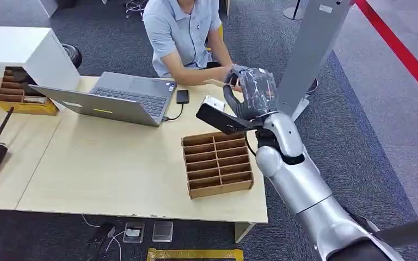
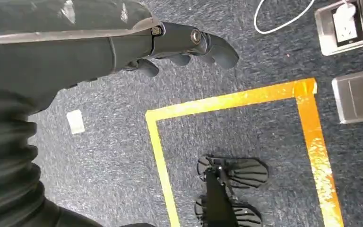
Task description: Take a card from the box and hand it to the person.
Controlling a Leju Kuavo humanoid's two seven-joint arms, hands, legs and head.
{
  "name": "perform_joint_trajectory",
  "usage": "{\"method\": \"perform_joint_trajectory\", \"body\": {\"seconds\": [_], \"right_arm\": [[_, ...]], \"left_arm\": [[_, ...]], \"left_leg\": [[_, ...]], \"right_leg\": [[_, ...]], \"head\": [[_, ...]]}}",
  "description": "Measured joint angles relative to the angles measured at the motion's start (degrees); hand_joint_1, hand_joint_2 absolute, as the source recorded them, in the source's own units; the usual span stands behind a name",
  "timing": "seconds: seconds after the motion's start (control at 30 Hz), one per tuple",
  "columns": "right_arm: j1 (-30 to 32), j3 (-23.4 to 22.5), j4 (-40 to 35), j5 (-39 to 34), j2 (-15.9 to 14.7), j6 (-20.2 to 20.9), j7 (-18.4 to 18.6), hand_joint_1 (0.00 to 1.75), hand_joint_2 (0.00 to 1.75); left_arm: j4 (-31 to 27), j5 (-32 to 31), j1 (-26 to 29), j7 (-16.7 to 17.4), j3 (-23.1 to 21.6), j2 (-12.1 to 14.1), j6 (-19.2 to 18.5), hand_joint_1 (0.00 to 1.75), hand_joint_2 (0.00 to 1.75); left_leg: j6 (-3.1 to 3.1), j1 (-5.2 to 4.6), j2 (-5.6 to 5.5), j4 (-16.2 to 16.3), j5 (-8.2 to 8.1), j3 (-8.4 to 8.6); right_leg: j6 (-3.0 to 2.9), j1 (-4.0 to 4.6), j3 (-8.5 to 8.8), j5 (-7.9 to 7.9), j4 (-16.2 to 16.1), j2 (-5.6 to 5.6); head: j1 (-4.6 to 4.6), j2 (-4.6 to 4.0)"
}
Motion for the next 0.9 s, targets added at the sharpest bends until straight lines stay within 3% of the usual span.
{"method": "perform_joint_trajectory", "body": {"seconds": [0.07, 0.27, 0.73, 0.77, 0.9], "right_arm": [[-0.2, -0.3, 3.4, 0.2, 0.6, -2.3, -0.4, 1.45, 1.75], [0.0, -1.1, 9.2, 0.5, 1.6, -3.7, -0.9, 1.45, 1.75], [0.1, -1.4, 14.5, 0.8, 3.8, -4.7, -2.3, 1.45, 1.75], [0.1, -1.4, 14.7, 0.8, 3.9, -4.8, -2.4, 0.00, 1.75], [0.1, -1.4, 15.4, 0.4, 4.2, -4.9, -2.7, 0.00, 1.75]], "left_arm": [[0.0, 0.0, -0.2, 0.0, 0.0, -0.1, 0.0, 0.00, 1.75], [0.0, -0.2, -0.4, 0.2, 0.0, -0.2, 0.0, 0.00, 1.75], [0.0, -0.3, -0.4, 0.7, -0.1, -0.2, -0.2, 0.00, 1.75], [0.0, -0.3, -0.4, 0.7, -0.1, -0.2, -0.4, 0.00, 1.75], [0.0, 0.0, -0.4, -0.2, -0.1, -0.2, -1.0, 0.00, 1.75]], "left_leg": [[0.00, 0.00, 0.01, 0.0, 0.00, 0.00], [0.00, 0.00, 0.01, 0.0, 0.00, -0.01], [0.00, 0.00, 0.02, 0.0, 0.00, 0.00], [0.00, 0.00, 0.02, 0.0, 0.00, 0.00], [0.00, 0.00, 0.02, 0.0, 0.00, 0.00]], "right_leg": [[0.00, 0.00, 0.00, 0.00, 0.0, 0.01], [0.00, 0.00, -0.02, 0.00, 0.0, 0.01], [0.00, 0.00, -0.02, 0.00, 0.0, 0.01], [0.00, 0.00, -0.01, 0.00, 0.0, 0.01], [0.00, 0.00, -0.02, 0.00, 0.0, 0.01]], "head": [[-0.04, 0.00], [0.00, 0.00], [0.00, 0.00], [0.00, 0.00], [-0.02, 0.00]]}}
